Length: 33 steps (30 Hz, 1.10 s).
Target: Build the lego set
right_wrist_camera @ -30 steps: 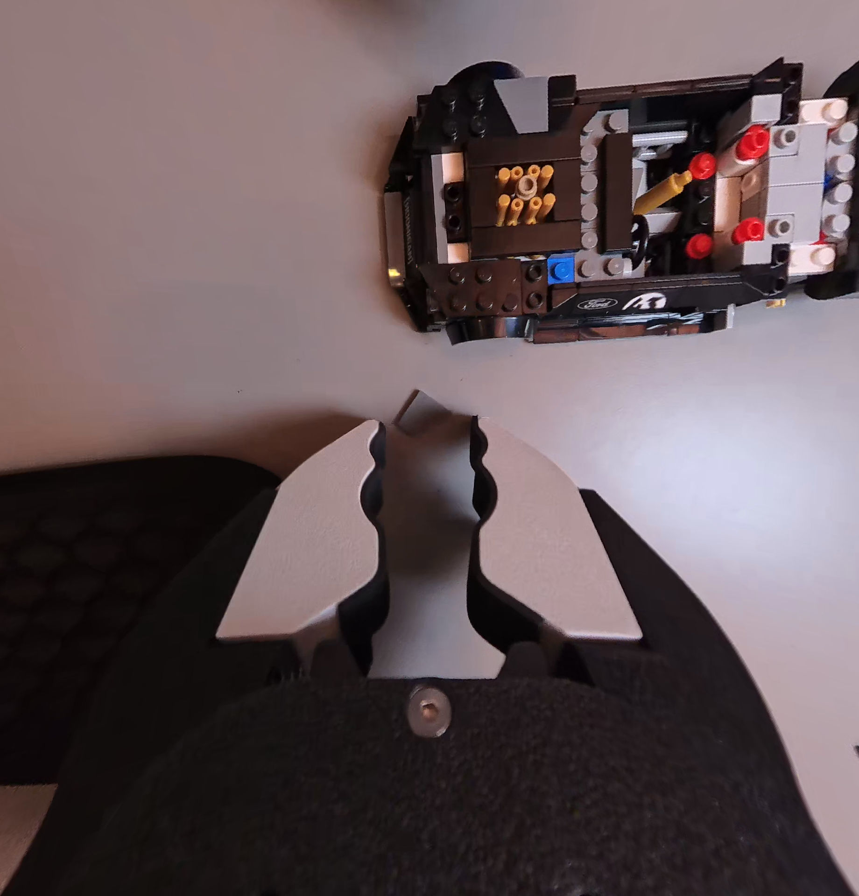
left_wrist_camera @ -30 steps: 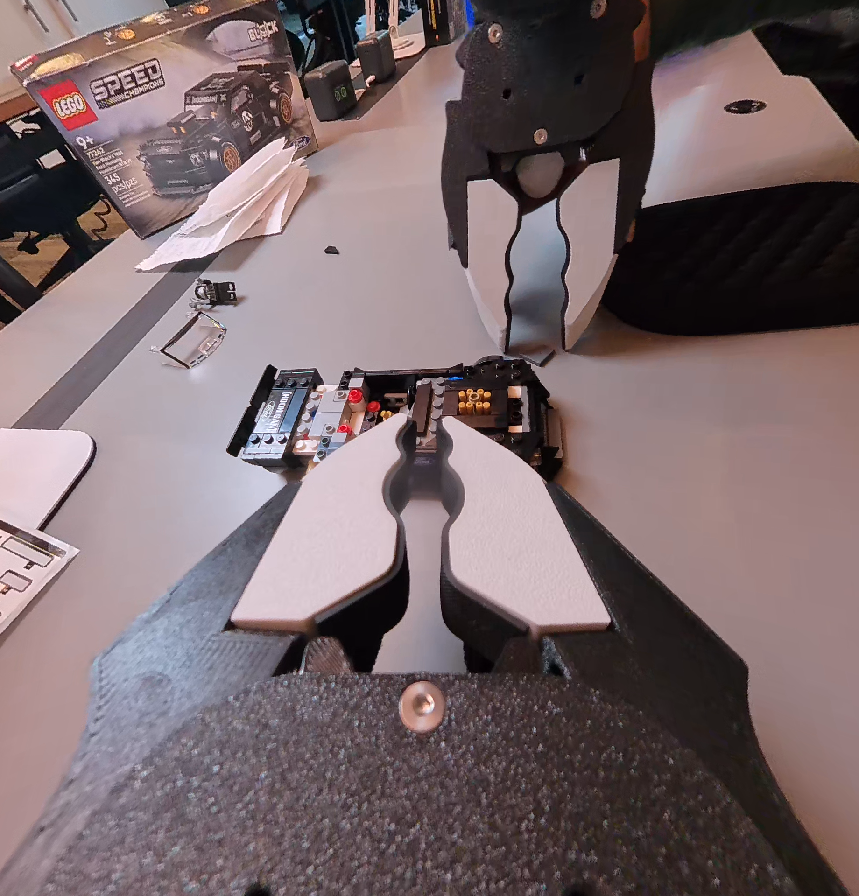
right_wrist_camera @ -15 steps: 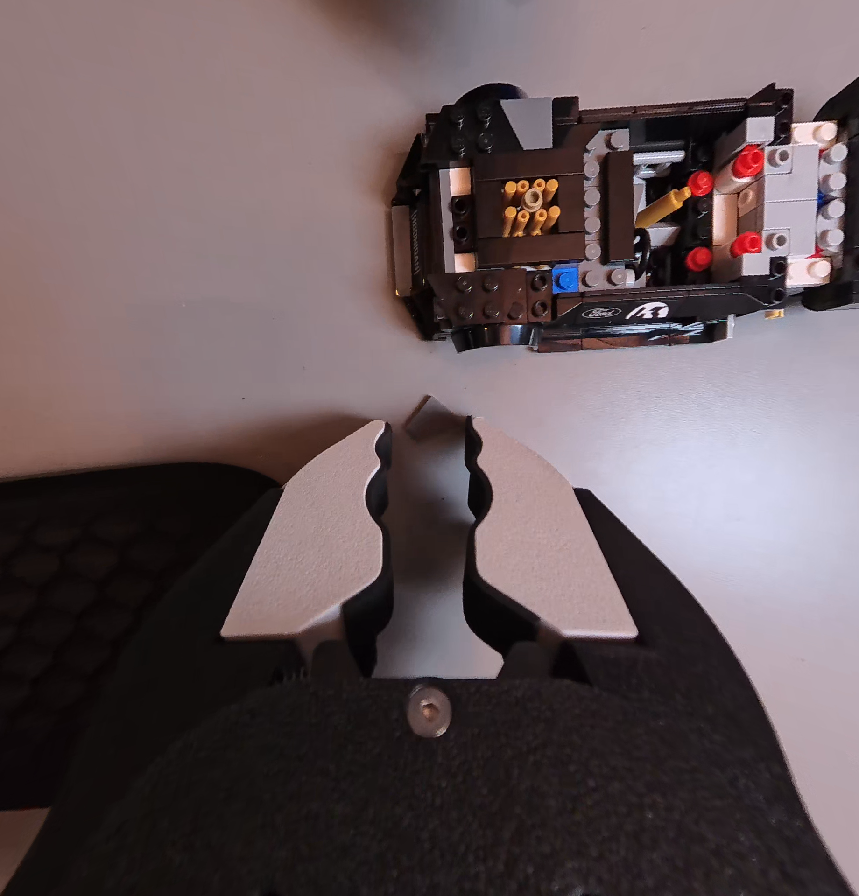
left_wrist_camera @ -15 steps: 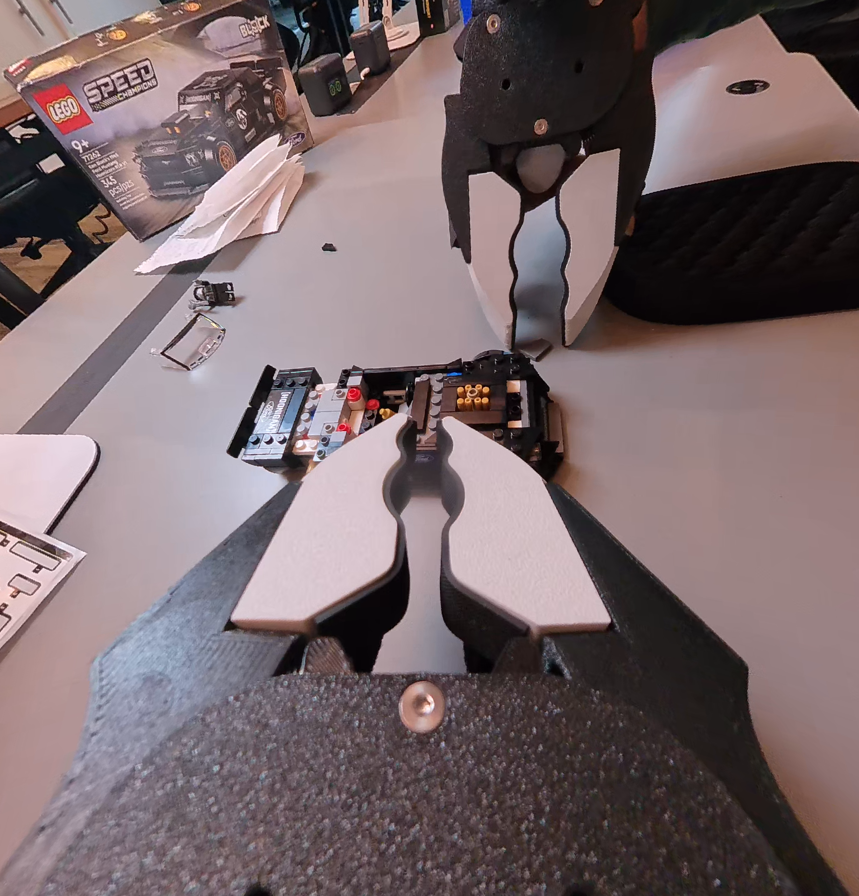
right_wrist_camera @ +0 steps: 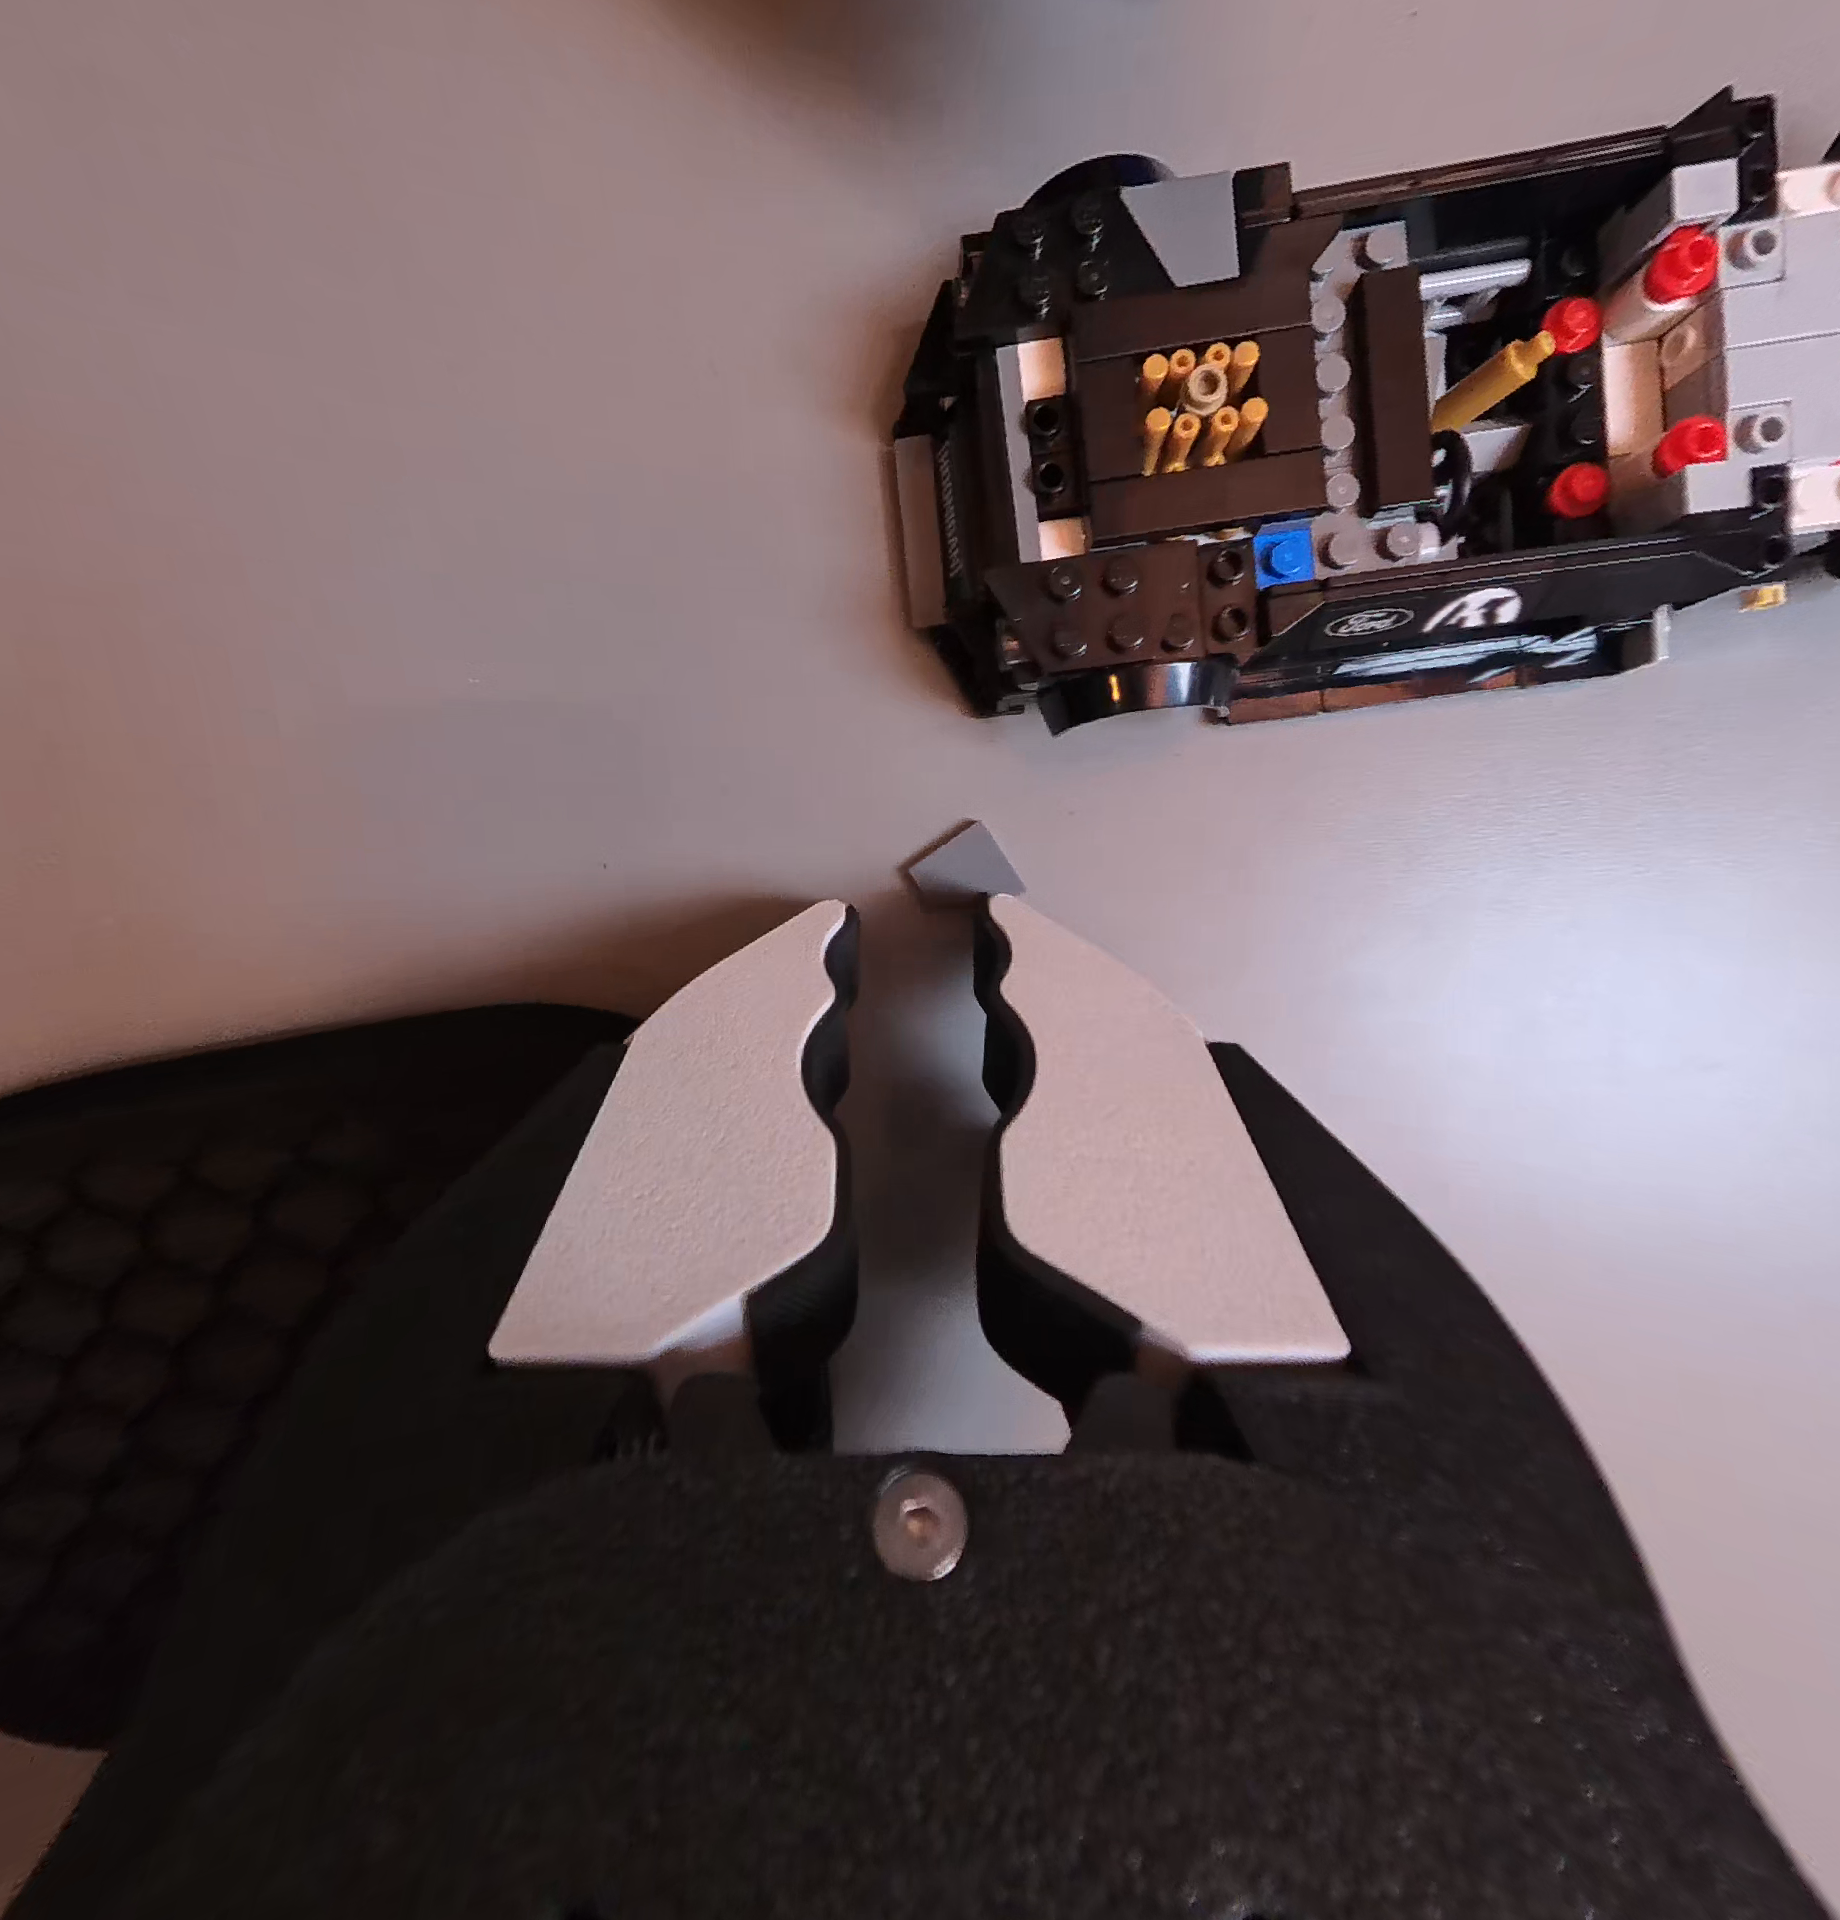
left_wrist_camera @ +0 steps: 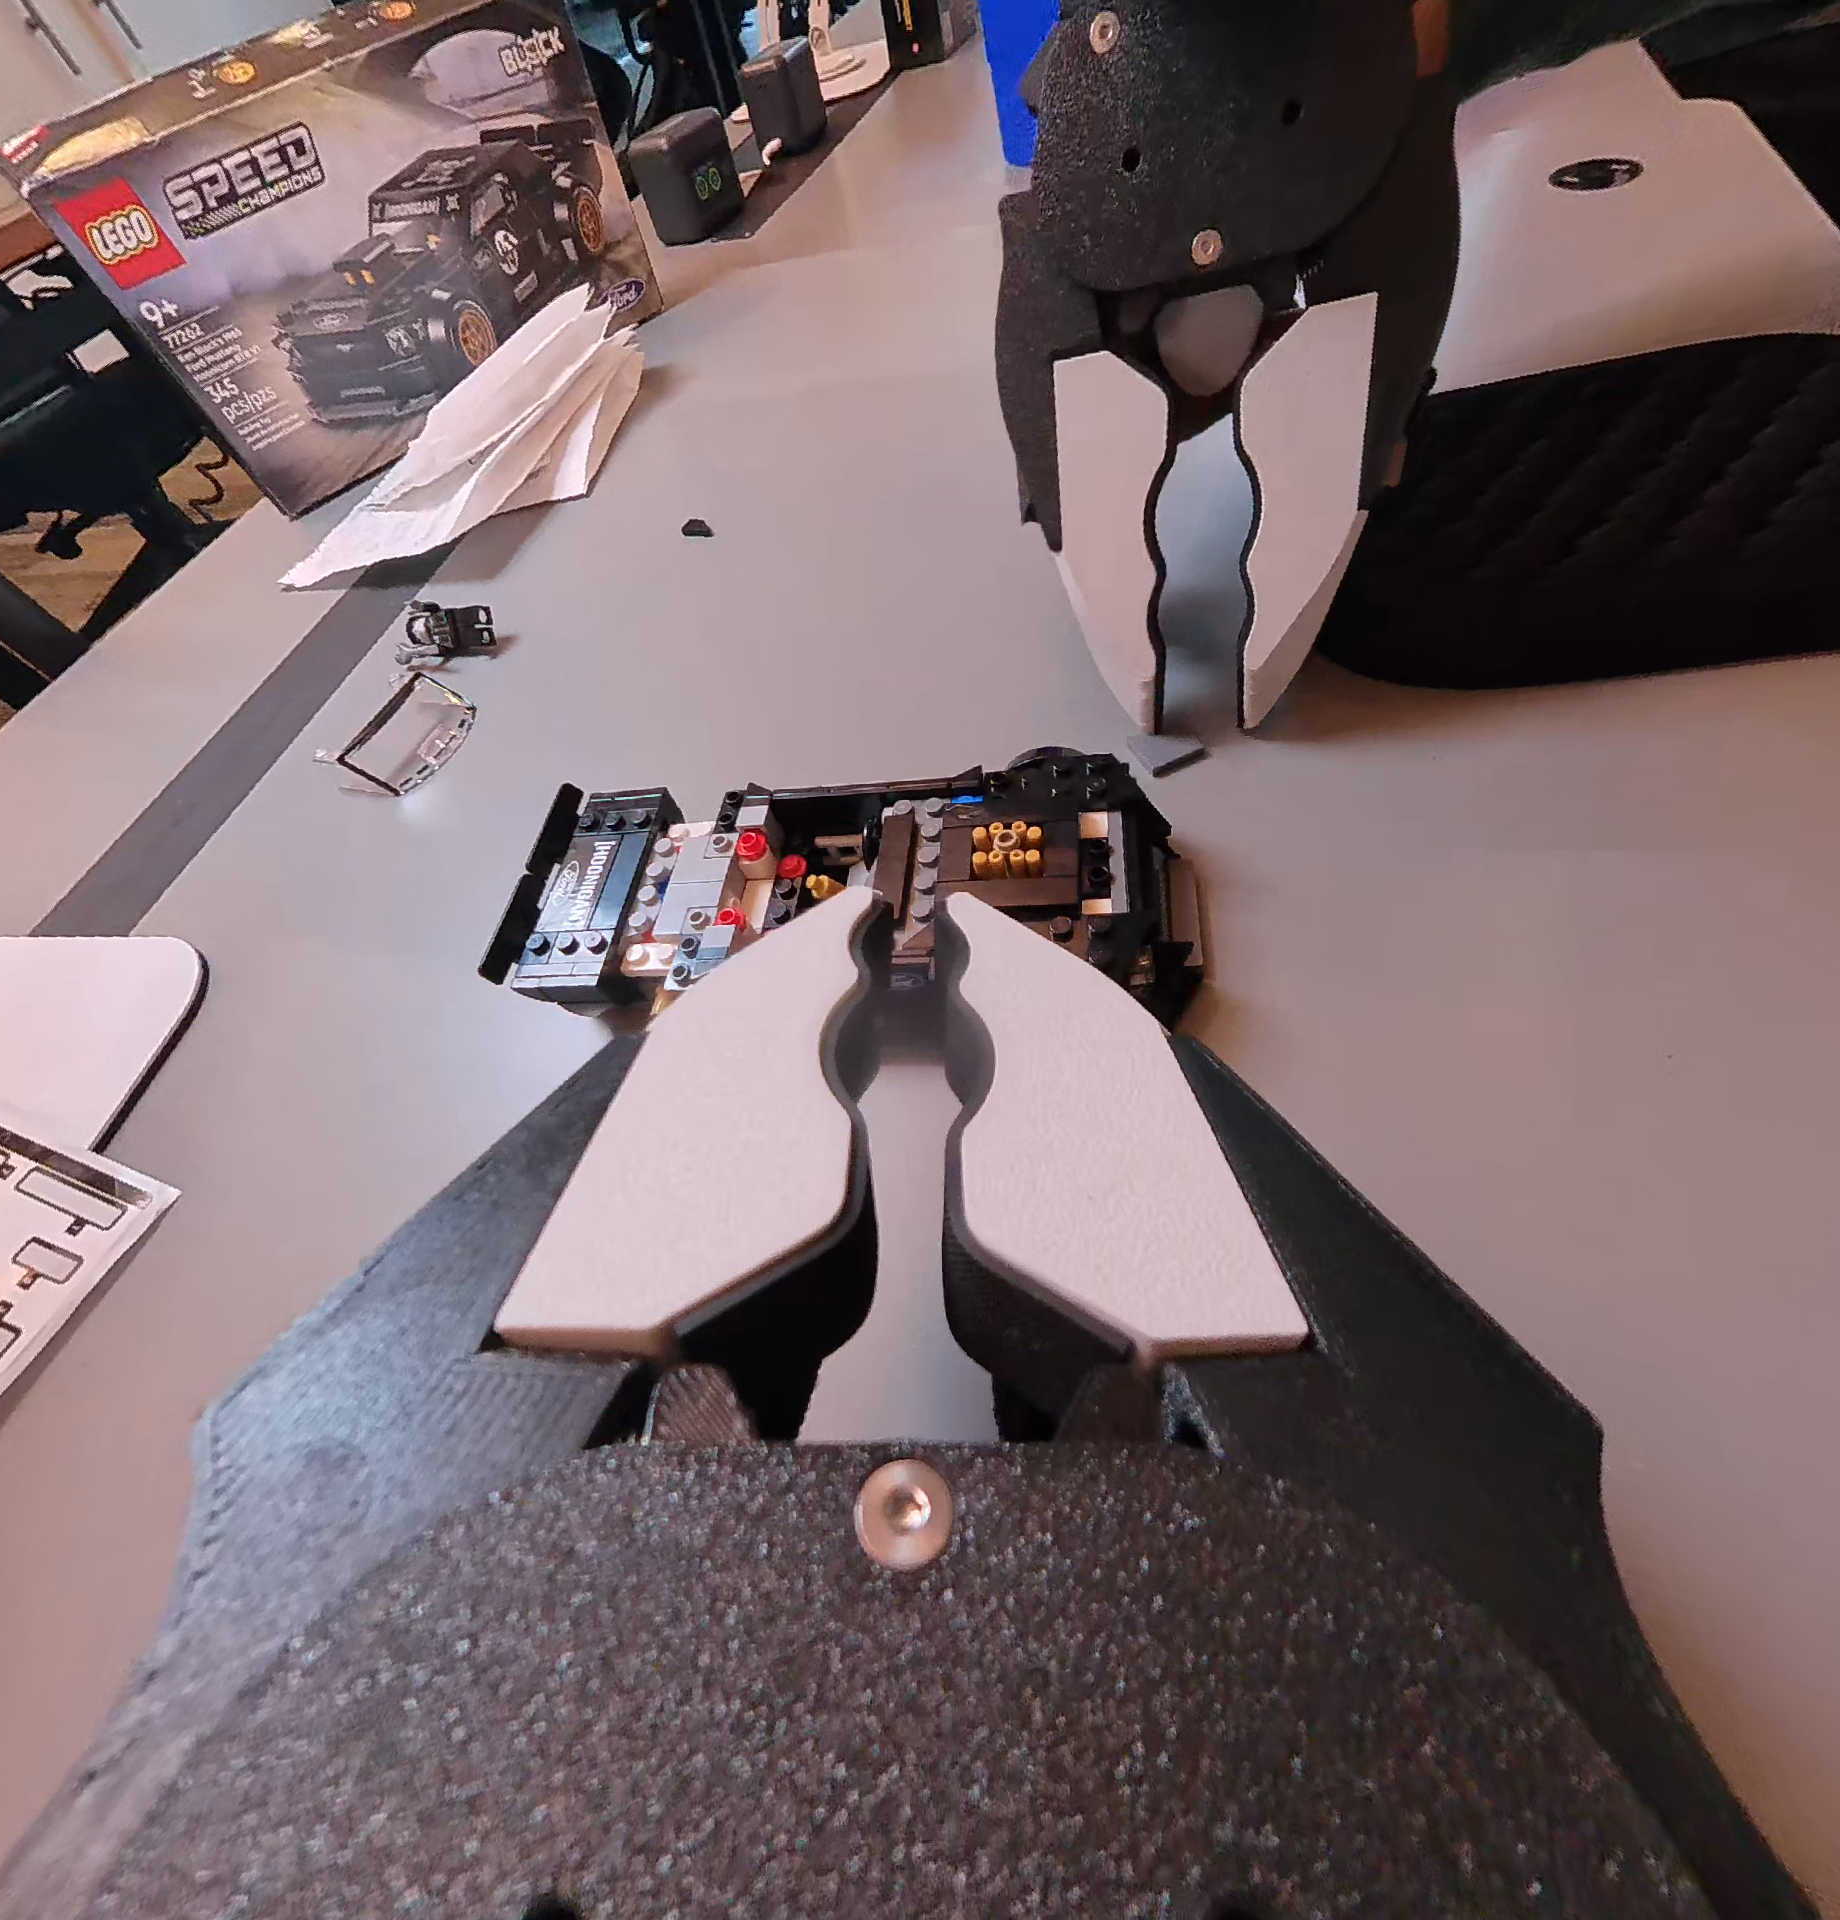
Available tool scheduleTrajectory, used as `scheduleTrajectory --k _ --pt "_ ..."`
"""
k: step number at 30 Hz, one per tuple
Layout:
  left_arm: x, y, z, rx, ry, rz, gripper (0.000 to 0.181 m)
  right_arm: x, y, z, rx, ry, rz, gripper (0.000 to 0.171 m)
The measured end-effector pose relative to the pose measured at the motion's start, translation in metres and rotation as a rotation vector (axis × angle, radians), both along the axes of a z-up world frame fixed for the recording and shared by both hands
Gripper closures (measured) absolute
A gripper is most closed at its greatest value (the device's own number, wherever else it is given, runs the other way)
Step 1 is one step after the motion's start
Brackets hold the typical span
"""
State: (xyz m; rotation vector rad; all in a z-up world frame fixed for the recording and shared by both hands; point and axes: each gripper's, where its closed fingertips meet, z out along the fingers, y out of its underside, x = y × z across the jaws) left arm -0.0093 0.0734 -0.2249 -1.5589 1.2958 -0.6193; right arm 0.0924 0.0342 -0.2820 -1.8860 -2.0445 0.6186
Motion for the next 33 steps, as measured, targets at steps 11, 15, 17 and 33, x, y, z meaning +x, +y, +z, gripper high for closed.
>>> scheduleTrajectory --k 11,15,17,33 --pt "0.001 -0.001 -0.001 0.004 0.008 -0.003 0.174 -0.005 -0.009 0.002 -0.006 0.044 -0.032 0.154" --pt "0.001 -0.001 -0.001 0.005 0.006 -0.002 0.174 -0.007 0.002 0.007 0.033 0.065 -0.083 0.153" --pt "0.001 -0.001 -0.001 0.006 0.008 -0.004 0.174 -0.009 0.007 0.006 0.057 0.062 -0.099 0.152" --pt "0.001 -0.001 -0.002 -0.003 0.004 -0.006 0.174 -0.014 0.019 0.016 0.078 0.079 -0.083 0.155"
